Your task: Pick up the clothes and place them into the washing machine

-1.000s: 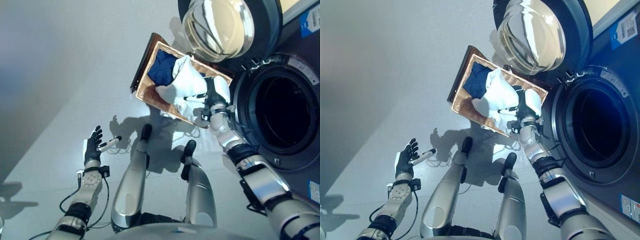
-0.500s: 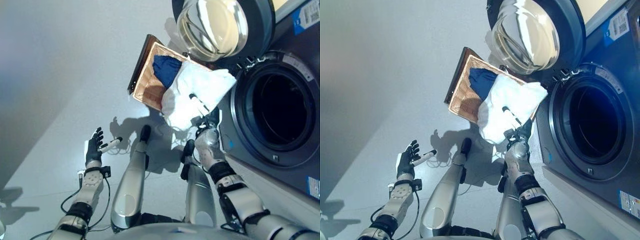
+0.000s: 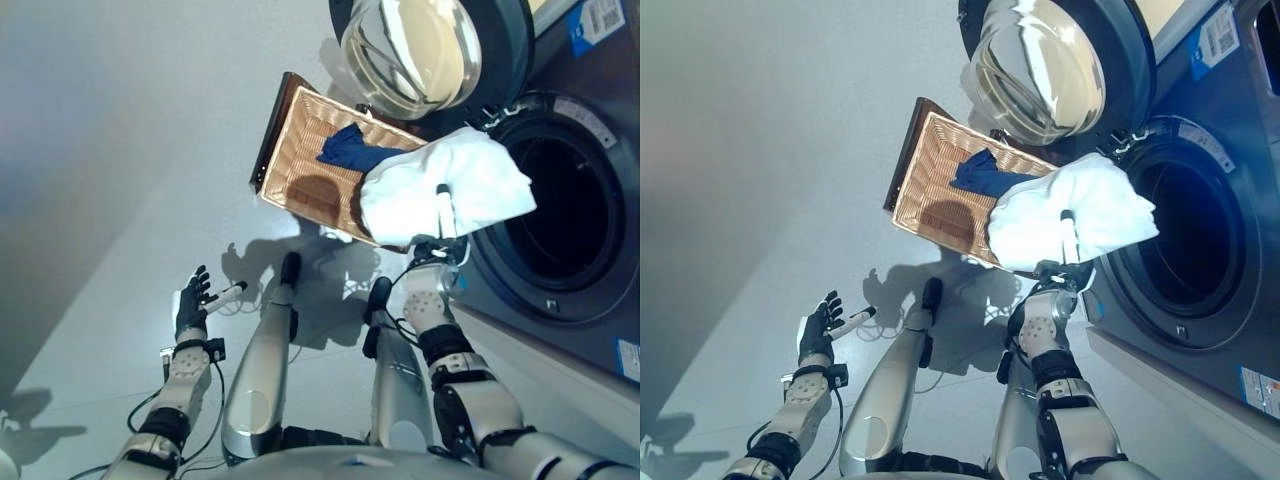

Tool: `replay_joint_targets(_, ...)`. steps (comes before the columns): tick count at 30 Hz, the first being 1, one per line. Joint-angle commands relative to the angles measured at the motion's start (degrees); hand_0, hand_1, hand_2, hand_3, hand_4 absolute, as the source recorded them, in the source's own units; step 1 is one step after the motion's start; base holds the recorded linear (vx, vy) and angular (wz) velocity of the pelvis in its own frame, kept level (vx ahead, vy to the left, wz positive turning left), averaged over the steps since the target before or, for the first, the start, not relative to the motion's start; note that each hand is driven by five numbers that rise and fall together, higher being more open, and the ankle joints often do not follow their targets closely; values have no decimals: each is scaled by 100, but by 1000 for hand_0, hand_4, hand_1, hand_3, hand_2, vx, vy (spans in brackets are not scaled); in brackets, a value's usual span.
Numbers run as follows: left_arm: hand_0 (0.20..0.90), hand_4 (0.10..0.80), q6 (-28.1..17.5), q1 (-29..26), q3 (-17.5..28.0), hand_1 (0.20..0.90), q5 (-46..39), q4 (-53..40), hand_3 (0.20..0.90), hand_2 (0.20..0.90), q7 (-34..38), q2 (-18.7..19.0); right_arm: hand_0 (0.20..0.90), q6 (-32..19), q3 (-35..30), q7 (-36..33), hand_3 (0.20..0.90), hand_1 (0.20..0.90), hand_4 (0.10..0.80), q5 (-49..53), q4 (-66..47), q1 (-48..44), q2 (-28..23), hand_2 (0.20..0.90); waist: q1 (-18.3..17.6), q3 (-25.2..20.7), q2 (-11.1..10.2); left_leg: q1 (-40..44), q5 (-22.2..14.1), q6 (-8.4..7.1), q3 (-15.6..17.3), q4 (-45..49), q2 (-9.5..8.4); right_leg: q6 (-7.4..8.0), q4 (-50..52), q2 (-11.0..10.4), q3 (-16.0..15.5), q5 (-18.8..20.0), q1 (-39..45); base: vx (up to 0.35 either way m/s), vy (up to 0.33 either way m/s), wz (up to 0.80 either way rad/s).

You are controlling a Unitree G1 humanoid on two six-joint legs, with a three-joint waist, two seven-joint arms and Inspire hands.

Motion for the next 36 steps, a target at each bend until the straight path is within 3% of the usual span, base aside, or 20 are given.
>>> replay_joint_targets(1, 900, 800, -174, 293, -4, 900, -4, -14, 900, 900, 66, -23, 200, -901, -424, -24, 200, 200, 300, -68, -1255, 174, -679, 200, -114, -326, 364, -174, 120, -353, 76, -163, -3, -31, 454, -39, 181, -409, 174, -10, -6, -4)
replay_joint_targets(20, 900, 800, -236, 386, -415, 900, -55, 115, 900, 900, -235, -80, 200, -955, -1263, -423, 200, 200, 300, -34, -456, -678, -2260, 200, -165, -502, 784, -230, 61, -364, 192, -103, -32, -29, 613, -13, 388, -466, -3, -4, -3, -3)
replay_joint_targets(30, 900, 800, -217, 382, -580, 900, -111, 211, 900, 900, -332, -64, 200, -965, -1423, -455, 200, 200, 300, 472, 224, -1388, -3108, 200, -192, -632, 934, -197, 30, -384, 283, -116, -44, -20, 658, -12, 491, -493, -58, 4, 4, -3)
replay_joint_targets(36, 900, 800, -174, 384, -661, 900, -172, 293, 900, 900, -351, -105, 200, -954, -1395, -453, 200, 200, 300, 730, 497, -1767, -3350, 200, -226, -678, 1070, -167, 13, -375, 358, -117, -55, -17, 670, -7, 575, -505, -91, 2, 4, -2)
